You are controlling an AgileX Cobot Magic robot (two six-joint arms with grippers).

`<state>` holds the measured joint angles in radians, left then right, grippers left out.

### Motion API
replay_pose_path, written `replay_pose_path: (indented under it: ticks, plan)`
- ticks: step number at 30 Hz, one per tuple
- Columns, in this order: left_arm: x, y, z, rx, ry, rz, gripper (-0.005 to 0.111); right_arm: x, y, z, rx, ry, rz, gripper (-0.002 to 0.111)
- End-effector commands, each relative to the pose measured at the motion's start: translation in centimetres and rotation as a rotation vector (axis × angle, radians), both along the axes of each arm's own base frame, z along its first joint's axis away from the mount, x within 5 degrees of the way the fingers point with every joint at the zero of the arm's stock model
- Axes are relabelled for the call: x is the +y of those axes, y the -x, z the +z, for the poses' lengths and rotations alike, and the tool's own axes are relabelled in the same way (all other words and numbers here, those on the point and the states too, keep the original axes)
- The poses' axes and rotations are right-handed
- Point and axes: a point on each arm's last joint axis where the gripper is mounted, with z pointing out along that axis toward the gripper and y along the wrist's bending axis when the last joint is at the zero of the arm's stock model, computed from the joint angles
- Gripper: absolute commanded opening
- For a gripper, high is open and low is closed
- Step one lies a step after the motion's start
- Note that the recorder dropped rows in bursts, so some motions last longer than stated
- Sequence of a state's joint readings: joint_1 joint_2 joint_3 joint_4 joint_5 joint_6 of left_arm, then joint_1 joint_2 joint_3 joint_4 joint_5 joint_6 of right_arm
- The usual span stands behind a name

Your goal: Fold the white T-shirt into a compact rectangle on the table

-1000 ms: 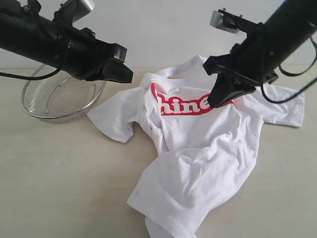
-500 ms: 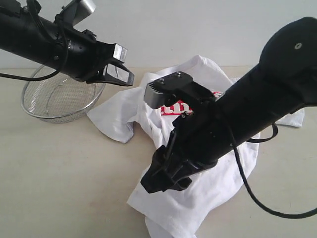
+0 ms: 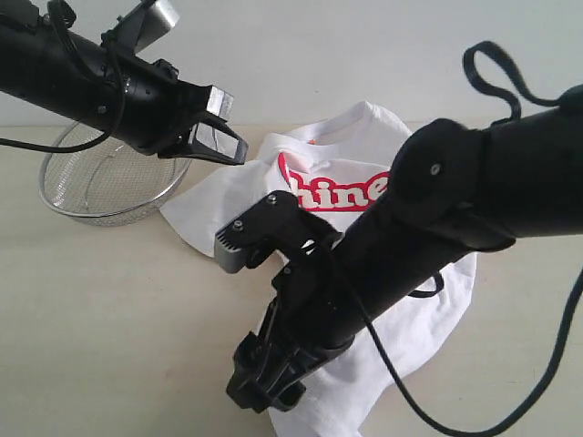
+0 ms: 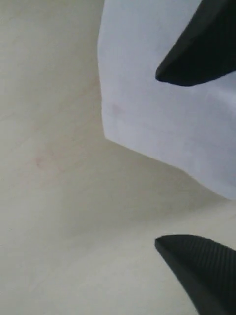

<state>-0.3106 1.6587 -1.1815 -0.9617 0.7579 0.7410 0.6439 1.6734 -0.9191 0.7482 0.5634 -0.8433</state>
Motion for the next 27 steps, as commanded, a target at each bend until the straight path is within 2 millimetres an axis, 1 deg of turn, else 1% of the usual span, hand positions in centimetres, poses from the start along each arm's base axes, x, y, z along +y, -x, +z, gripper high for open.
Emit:
replay_pose_path:
  ticks: [1, 6, 11, 12, 13, 15, 18, 20, 21, 25, 27]
  plan:
    - [-0.1, 0.4, 0.3, 0.009, 0.006, -0.011, 0.004, 1.0, 0.0, -1.3, -0.046, 0.028, 0.016, 0.075]
    - [-0.1, 0.5, 0.3, 0.013, 0.007, -0.016, 0.004, 1.1, -0.8, -3.2, -0.08, 0.088, 0.011, 0.075]
    - [-0.1, 0.5, 0.3, 0.013, 0.007, -0.016, 0.004, 1.1, -0.9, -4.9, -0.049, 0.135, 0.021, 0.075]
    - [-0.1, 0.5, 0.3, 0.013, 0.007, -0.016, 0.004, 1.1, -0.9, -5.2, -0.046, 0.141, 0.022, 0.073]
    - [-0.1, 0.5, 0.3, 0.013, 0.007, -0.016, 0.004, 1.1, -1.0, -5.3, -0.043, 0.144, 0.018, 0.069]
    - [-0.1, 0.5, 0.3, 0.013, 0.007, -0.016, 0.004, 1.1, -1.0, -5.6, -0.035, 0.147, 0.01, 0.057]
    - [-0.1, 0.5, 0.3, 0.013, 0.007, -0.016, 0.004, 1.1, -0.9, -5.7, -0.024, 0.15, 0.012, 0.028]
    - [-0.1, 0.5, 0.3, 0.013, 0.007, -0.016, 0.004, 1.1, -0.9, -5.7, -0.021, 0.15, 0.012, 0.003]
    - [-0.1, 0.5, 0.3, 0.013, 0.007, -0.016, 0.004, 1.1, -0.9, -5.7, -0.019, 0.15, 0.008, 0.0]
    - [-0.1, 0.5, 0.3, 0.013, 0.007, -0.016, 0.004, 1.1, -0.9, -5.1, -0.031, 0.136, 0.001, 0.0]
    - [-0.1, 0.5, 0.3, 0.013, 0.007, -0.016, 0.004, 1.0, -0.8, -3.4, -0.05, 0.096, -0.034, 0.0]
